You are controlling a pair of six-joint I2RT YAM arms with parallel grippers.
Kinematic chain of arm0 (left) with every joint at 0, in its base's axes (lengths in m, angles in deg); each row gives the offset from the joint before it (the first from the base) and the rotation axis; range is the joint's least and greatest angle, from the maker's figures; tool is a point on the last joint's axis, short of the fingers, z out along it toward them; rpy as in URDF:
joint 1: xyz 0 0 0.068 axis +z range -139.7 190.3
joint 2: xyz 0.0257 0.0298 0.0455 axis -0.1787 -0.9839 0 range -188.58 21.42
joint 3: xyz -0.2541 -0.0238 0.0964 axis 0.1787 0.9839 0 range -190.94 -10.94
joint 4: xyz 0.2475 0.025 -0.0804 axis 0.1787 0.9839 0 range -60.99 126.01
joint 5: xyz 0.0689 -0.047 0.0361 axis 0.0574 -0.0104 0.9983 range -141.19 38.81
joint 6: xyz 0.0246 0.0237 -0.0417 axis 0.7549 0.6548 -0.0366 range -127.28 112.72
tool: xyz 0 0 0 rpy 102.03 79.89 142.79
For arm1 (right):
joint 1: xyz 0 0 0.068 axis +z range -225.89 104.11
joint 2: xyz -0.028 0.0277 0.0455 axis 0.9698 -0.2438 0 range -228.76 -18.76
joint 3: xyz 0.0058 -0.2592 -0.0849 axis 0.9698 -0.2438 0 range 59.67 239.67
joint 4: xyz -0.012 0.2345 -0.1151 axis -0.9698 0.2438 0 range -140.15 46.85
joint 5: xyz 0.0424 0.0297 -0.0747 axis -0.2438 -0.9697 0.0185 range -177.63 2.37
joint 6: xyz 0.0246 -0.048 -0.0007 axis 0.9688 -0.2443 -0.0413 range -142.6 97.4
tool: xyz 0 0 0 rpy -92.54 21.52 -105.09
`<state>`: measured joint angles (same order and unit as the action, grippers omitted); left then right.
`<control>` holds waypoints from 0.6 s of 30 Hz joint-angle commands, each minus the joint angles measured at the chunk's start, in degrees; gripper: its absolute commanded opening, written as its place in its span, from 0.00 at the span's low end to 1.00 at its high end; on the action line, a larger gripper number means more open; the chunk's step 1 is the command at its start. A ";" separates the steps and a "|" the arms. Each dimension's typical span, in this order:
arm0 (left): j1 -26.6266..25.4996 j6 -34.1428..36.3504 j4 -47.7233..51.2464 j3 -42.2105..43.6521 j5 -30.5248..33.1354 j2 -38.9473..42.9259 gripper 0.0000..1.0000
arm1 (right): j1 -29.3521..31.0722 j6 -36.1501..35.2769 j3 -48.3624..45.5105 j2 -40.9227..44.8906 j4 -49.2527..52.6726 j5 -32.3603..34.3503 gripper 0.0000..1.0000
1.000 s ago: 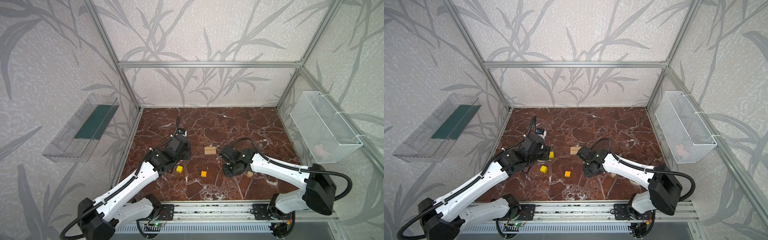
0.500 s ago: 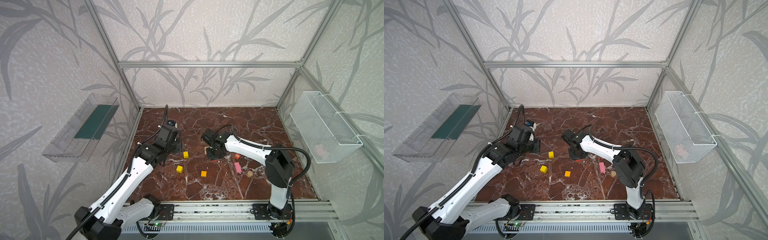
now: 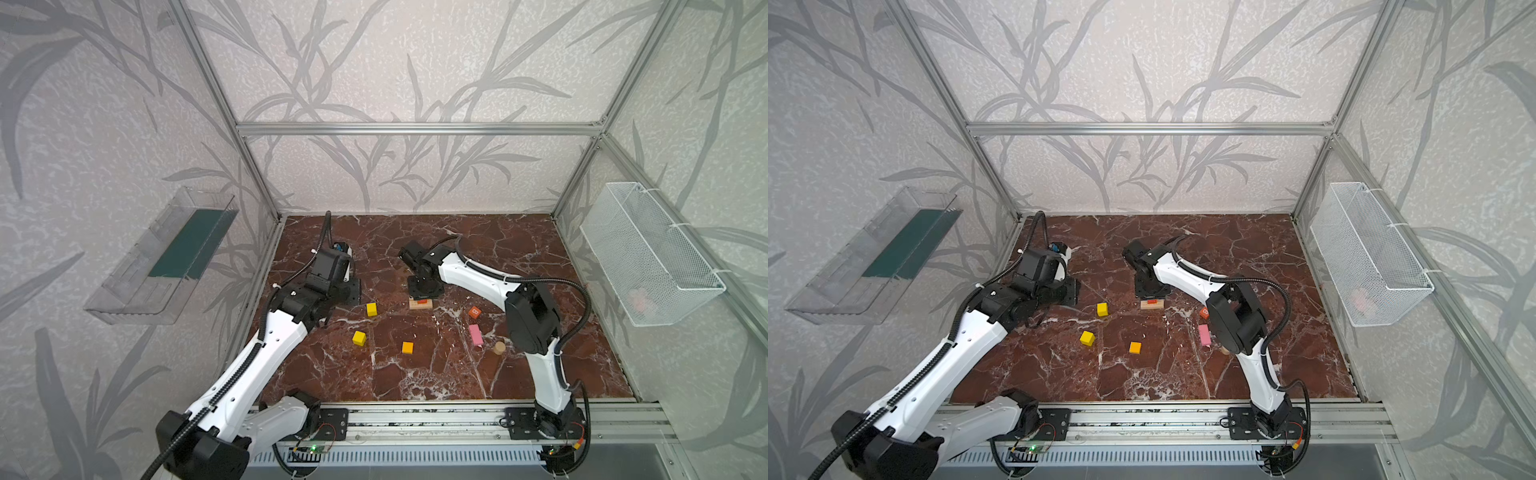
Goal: Build the wood block tower
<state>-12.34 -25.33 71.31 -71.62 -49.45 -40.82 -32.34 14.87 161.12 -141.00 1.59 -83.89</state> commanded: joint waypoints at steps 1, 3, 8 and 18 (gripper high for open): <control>0.90 0.60 -0.88 0.46 -1.58 0.21 0.28 | -0.21 -0.22 1.77 -1.12 2.73 -0.36 0.00; 1.40 0.52 -0.92 0.56 -2.11 0.06 0.28 | -0.31 -0.19 2.16 -1.63 2.92 -0.35 0.00; 2.00 0.46 -1.19 0.83 -2.87 -0.01 0.28 | -0.66 -0.17 3.77 -3.06 3.56 -0.50 0.00; 2.73 0.29 -1.01 1.40 -3.50 0.01 0.28 | -0.75 0.57 6.15 -5.34 5.16 -0.32 0.00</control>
<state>-10.02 -25.35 70.31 -70.97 -52.40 -40.82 -32.84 14.96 166.24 -144.89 4.39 -84.52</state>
